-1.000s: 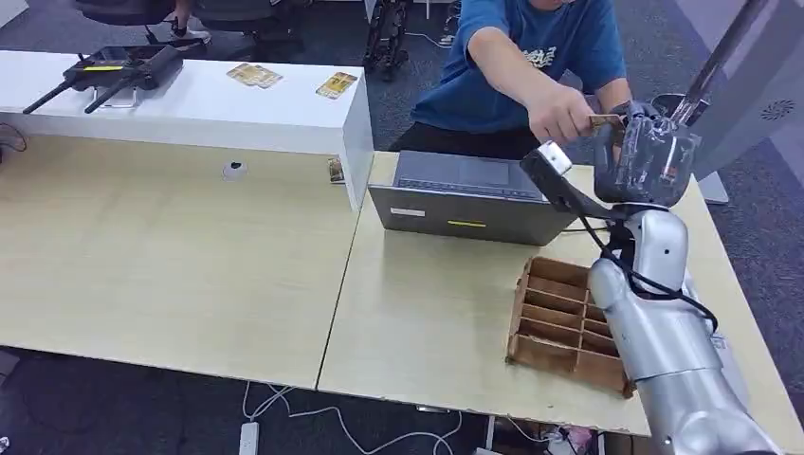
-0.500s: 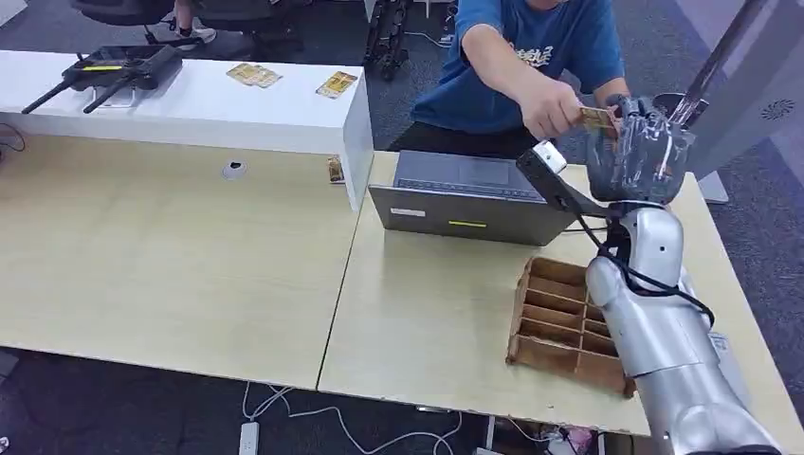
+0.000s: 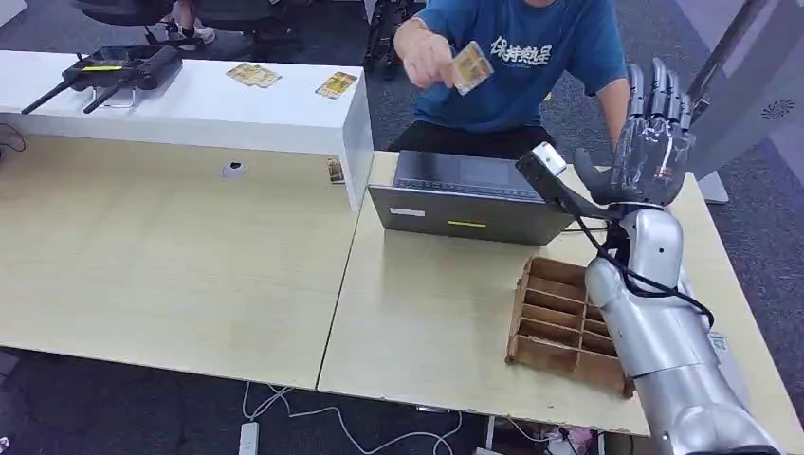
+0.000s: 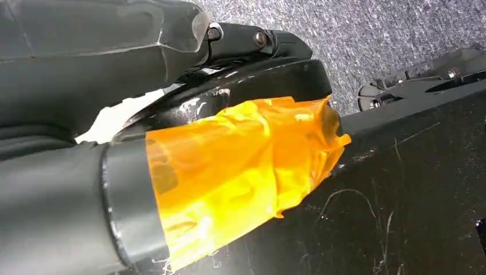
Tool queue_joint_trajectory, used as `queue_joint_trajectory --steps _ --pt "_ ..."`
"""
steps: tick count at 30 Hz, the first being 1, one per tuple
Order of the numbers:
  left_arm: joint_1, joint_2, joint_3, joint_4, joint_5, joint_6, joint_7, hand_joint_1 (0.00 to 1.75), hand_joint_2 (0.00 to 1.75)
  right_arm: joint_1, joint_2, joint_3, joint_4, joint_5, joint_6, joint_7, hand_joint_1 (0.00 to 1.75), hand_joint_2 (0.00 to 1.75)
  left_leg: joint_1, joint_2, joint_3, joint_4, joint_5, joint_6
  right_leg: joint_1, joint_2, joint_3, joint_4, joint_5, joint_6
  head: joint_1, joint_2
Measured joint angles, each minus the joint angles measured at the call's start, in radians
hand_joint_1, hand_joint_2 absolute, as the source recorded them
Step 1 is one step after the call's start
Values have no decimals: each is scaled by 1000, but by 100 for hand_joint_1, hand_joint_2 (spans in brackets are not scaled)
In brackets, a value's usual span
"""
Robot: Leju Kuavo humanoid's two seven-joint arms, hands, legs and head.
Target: Pass the card to the sensor for recognition and then transmit it.
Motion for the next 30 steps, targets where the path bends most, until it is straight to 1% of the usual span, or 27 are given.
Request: queue_joint_trajectory --steps 14,20,24,30 --pt "0 0 0 0 3 0 0 0 0 5 0 5 0 1 -4 -10 0 175 0 0 0 0 0 0 0 0 0 0 0 0 0 0" --pt "1 0 0 0 12 0 -3 0 0 26 0 5 -17 3 -24 -18 0 175 0 0 0 0 0 0 0 0 0 0 0 0 0 0" --pt "2 0 0 0 20 0 -11 0 0 59 -5 5 -58 -8 -35 -22 0 175 0 0 0 0 0 0 0 0 0 0 0 0 0 0" --pt "3 2 0 0 32 1 -17 0 0 132 -24 5 -152 -35 -43 -39 0 175 0 0 0 0 0 0 0 0 0 0 0 0 0 0"
